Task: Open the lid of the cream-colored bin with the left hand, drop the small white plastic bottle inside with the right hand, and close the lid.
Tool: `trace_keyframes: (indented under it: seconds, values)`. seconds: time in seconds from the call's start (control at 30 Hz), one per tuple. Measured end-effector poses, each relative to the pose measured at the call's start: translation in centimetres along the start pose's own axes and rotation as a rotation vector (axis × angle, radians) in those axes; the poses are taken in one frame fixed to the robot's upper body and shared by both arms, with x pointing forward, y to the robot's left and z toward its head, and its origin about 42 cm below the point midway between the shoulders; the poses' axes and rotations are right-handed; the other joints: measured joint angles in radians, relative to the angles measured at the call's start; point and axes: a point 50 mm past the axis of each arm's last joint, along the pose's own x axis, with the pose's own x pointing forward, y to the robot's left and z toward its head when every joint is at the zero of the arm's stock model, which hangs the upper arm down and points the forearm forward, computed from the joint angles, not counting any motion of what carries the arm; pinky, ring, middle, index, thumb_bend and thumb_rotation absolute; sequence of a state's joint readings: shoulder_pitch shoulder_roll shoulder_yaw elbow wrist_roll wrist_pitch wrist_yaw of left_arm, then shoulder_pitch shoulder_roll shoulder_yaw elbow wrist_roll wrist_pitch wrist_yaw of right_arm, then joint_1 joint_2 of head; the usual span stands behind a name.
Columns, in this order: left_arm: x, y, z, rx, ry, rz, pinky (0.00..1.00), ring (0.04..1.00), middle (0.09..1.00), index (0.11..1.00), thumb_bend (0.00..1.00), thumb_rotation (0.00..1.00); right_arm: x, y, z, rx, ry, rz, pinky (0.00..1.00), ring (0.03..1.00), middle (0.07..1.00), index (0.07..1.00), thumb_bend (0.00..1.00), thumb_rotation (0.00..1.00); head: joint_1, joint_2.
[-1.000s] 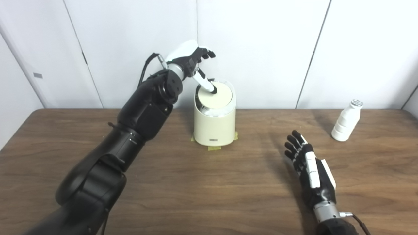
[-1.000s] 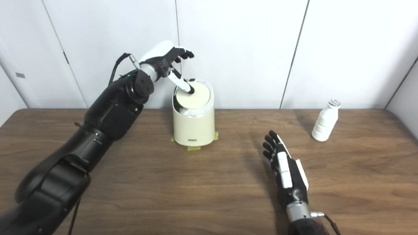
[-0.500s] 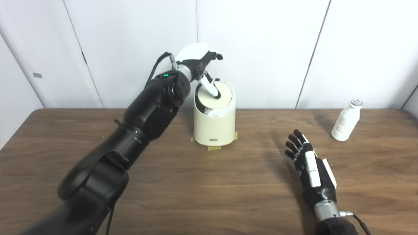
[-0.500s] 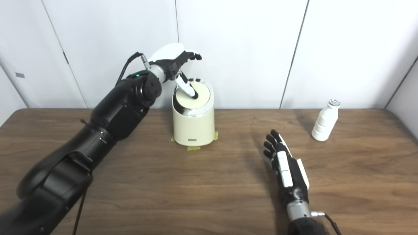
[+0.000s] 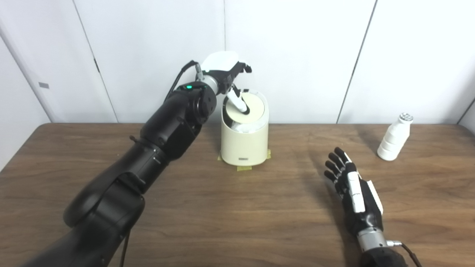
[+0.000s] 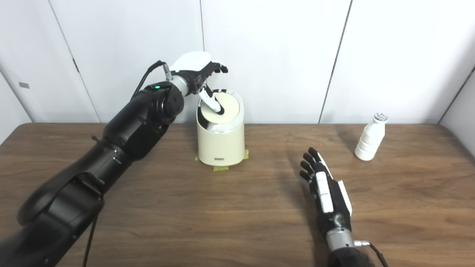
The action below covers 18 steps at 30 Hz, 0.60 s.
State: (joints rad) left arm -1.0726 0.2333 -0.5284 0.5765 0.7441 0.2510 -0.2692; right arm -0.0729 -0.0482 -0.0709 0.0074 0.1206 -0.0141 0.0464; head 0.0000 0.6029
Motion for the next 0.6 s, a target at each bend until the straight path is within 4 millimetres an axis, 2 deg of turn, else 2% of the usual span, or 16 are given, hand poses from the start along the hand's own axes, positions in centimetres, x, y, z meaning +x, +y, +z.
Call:
trace_keyframes:
  seconds: [0.13,0.23,0.33,0.43,0.53,0.6]
  values:
    - [0.0,-0.1,0.1,0.032,-0.013,0.005,0.68,0.831,0.870,0.876,0.97,0.10,-0.1,-0.1,0.0,-0.002,-0.001,0.000,0.90,0.914,0.923,0.934,0.55,0.92,-0.002,0.005]
    - [0.0,-0.4,0.6,0.099,-0.050,0.019,0.73,0.853,0.875,0.868,0.98,0.08,-0.3,-0.2,0.1,-0.003,-0.001,-0.004,0.91,0.916,0.922,0.935,0.55,0.91,-0.005,0.009]
    - [0.0,-0.7,0.9,0.174,-0.082,0.034,0.72,0.811,0.850,0.873,0.98,0.08,-0.4,-0.2,0.1,-0.001,-0.001,-0.006,0.91,0.917,0.925,0.935,0.55,0.91,-0.006,0.012]
    - [-0.1,-0.8,1.1,0.243,-0.109,0.049,0.74,0.839,0.863,0.883,0.97,0.09,-0.6,-0.1,0.1,0.004,-0.002,-0.009,0.90,0.918,0.924,0.932,0.55,0.91,-0.009,0.014]
    - [0.0,-0.7,1.3,0.286,-0.118,0.050,0.80,0.878,0.876,0.891,0.97,0.09,-0.6,-0.2,0.1,0.010,-0.003,-0.012,0.90,0.919,0.924,0.932,0.54,0.90,-0.009,0.018]
    - [0.0,-0.6,1.3,0.291,-0.123,0.047,0.80,0.877,0.877,0.887,0.97,0.08,-0.6,-0.2,0.1,0.011,-0.003,-0.012,0.89,0.915,0.922,0.931,0.54,0.91,-0.008,0.023]
